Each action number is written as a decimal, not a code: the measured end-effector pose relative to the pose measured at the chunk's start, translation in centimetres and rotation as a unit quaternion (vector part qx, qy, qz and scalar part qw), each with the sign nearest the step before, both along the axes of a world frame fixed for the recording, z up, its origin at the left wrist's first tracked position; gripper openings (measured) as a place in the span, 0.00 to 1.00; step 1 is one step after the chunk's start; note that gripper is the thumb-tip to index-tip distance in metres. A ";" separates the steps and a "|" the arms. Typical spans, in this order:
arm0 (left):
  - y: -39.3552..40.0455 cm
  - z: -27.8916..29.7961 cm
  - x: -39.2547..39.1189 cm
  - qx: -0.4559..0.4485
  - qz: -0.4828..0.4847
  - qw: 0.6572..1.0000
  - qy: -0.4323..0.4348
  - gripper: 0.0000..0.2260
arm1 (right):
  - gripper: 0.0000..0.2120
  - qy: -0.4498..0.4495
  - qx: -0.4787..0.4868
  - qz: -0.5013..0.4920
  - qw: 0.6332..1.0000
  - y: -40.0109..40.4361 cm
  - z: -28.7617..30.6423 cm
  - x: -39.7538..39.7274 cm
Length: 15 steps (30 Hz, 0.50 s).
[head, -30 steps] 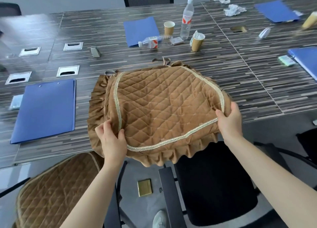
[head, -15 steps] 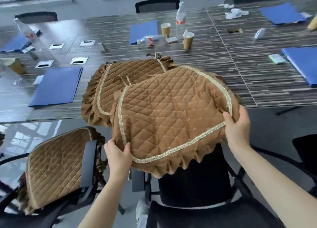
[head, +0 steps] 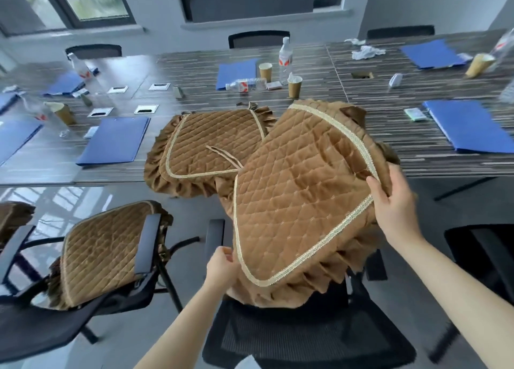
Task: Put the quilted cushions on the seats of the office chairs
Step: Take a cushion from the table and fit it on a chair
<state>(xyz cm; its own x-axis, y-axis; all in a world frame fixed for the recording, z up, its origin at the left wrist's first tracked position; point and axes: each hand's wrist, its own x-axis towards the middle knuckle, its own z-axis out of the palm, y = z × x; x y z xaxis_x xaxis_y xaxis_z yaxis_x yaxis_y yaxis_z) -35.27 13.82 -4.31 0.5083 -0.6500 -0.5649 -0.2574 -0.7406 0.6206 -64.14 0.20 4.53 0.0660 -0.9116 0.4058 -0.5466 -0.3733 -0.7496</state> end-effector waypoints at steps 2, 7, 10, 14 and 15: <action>-0.4 1.7 -1.5 -0.040 -0.082 0.995 -0.032 0.19 | 0.11 0.015 -0.002 0.020 1.000 0.1 0.8 -0.3; -4.1 6.1 -2.4 -0.244 -0.175 0.946 -0.122 0.32 | 0.15 0.166 -0.084 0.120 0.975 1.6 2.0 0.2; -6.1 8.1 -1.6 -0.302 -0.186 0.912 -0.208 0.39 | 0.16 0.223 -0.114 0.196 0.948 2.5 2.9 1.0; -6.1 7.7 -1.1 -0.253 -0.308 0.883 -0.246 0.34 | 0.11 0.249 -0.183 0.190 0.932 2.7 4.7 1.3; -5.7 7.6 -1.2 -0.252 -0.317 0.888 -0.216 0.26 | 0.11 0.257 -0.200 0.178 0.928 2.6 5.1 1.2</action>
